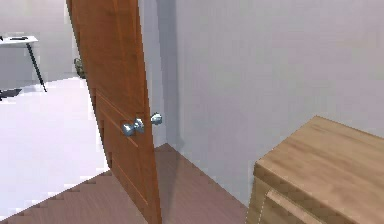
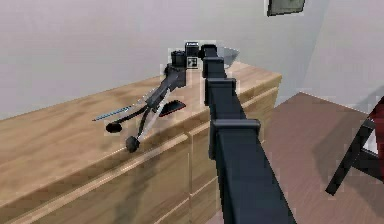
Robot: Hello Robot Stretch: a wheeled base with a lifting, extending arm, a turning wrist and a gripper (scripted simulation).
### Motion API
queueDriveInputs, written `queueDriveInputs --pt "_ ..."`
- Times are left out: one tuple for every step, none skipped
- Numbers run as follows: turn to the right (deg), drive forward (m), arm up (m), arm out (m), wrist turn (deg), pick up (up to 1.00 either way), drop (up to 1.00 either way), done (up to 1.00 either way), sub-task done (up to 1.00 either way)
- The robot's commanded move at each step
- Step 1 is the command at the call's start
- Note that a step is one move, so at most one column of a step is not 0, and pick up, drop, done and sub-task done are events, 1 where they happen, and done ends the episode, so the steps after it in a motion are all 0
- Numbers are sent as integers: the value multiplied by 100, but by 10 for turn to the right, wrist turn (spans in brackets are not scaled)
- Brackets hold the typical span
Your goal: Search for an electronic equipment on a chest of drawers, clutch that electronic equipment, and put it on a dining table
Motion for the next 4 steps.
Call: queueDriveInputs --pt "0 0 0 0 450 0 0 0 0" --pt "0 0 0 0 450 0 0 0 0" --pt "0 0 0 0 120 0 0 0 0" --pt "0 0 -12 0 0 0 0 0 0"
